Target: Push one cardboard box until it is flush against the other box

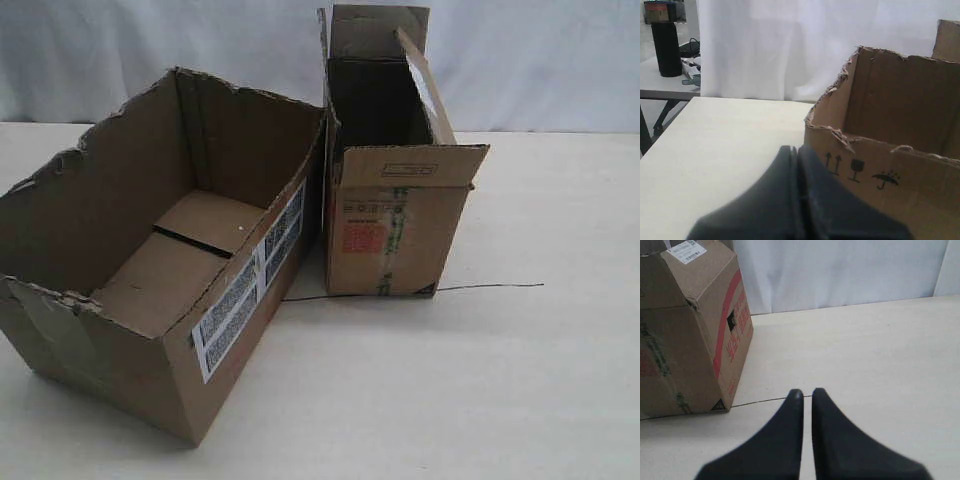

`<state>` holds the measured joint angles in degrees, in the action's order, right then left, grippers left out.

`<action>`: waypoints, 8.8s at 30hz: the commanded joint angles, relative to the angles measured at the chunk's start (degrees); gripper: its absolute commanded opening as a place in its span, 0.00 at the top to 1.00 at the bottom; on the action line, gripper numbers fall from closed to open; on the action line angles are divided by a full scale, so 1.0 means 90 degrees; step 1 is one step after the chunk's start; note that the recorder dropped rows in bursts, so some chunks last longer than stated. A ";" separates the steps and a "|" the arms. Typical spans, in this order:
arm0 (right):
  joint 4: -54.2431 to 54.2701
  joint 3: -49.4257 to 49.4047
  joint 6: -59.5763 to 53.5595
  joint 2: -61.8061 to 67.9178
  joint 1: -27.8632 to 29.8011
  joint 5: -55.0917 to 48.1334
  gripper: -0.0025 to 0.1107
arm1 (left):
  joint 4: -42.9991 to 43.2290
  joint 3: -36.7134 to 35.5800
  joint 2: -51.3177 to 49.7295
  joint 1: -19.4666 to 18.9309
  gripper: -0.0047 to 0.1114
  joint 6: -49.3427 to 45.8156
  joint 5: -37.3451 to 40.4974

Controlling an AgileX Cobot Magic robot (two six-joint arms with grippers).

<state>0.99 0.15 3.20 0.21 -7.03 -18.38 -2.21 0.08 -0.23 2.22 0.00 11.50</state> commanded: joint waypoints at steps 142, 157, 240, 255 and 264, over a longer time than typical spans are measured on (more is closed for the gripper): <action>0.0007 -0.0017 -0.0031 -0.0023 0.0034 -0.0010 0.93 | -0.7724 0.7844 -1.2498 -0.0889 0.96 -0.7153 0.3634; 0.0007 -0.0017 -0.0031 -0.0023 0.0034 -0.0010 0.93 | -0.7882 0.7844 -1.2498 -0.0889 0.96 -0.7066 0.3821; 0.0007 -0.0017 -0.0031 -0.0023 0.0034 -0.0010 0.93 | -0.5472 0.3997 -0.0448 -0.0159 0.96 -0.5973 0.0750; 0.0007 -0.0017 -0.0031 -0.0023 0.0034 -0.0010 0.93 | 0.0831 0.0246 -0.0554 -0.0173 0.96 0.1185 -0.1231; 0.0007 -0.0017 -0.0031 -0.0023 0.0034 -0.0010 0.93 | -0.0165 -0.0009 0.0025 -0.0183 0.96 -0.1381 -0.0087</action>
<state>0.99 0.15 3.20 0.21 -7.03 -18.77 -5.26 0.15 -0.41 0.65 -11.88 10.11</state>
